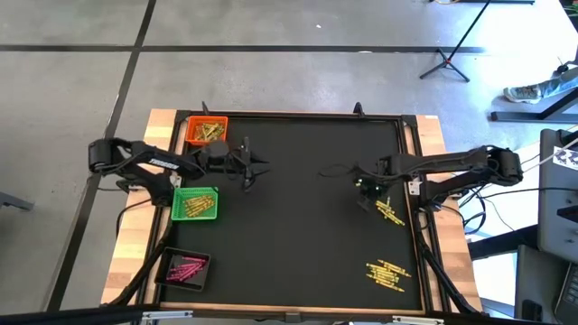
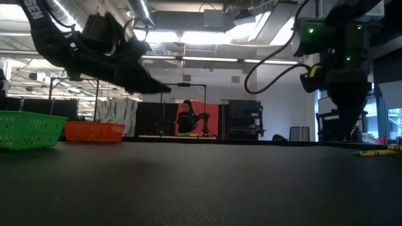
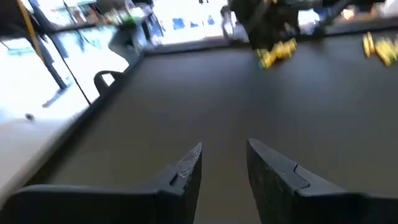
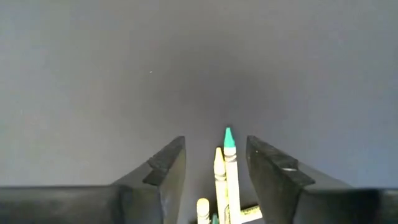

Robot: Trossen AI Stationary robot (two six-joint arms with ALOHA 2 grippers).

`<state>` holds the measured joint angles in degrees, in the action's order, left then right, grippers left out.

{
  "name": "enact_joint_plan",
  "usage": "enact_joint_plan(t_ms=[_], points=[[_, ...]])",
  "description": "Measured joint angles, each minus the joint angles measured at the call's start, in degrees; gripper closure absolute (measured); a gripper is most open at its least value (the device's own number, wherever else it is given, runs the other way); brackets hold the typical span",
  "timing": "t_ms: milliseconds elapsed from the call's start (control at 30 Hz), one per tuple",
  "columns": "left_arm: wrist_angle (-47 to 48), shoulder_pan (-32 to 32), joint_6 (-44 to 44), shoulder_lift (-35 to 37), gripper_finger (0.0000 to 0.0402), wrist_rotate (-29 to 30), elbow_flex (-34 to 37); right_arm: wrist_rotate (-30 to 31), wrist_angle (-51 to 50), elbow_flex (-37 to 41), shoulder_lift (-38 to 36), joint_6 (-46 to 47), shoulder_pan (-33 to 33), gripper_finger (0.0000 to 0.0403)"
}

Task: Sort crayons
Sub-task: Put the green crayon into the orange bin

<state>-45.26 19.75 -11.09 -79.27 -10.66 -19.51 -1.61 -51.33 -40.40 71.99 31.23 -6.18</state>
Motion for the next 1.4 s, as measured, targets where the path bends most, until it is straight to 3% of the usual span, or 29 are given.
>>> enact_joint_plan(t_ms=[367, 600, 967, 1067, 1267, 1400], points=[[-6.90, -4.06, 3.43, -11.57, 0.0291, 0.37, 0.02, -2.11, -0.53, 0.48, 4.52, -3.12, -2.53, 0.0269], [-20.44, -5.27, 3.20, -11.86, 0.0291, 5.73, -0.33, -0.24, -2.65, 4.66, 5.85, -3.24, -2.48, 0.0269], [-23.19, -5.29, 3.03, -11.91, 0.0291, 5.71, -0.33, -0.09, -0.19, 7.00, 5.66, -4.65, -2.48, 0.0273], [-23.56, -5.25, 2.51, -11.91, 0.0291, 5.73, -0.33, -0.41, 0.05, 7.02, 5.68, -4.51, -2.48, 0.0295], [-23.49, -5.25, 1.51, -11.91, 0.0292, 5.71, -0.33, 0.93, -0.14, 7.00, 5.71, -4.70, -2.44, 0.0382], [-24.16, -5.25, 2.54, -11.91, 0.0292, 5.69, -0.33, 2.74, -2.53, 5.61, 5.93, -4.90, -2.44, 0.0384]])
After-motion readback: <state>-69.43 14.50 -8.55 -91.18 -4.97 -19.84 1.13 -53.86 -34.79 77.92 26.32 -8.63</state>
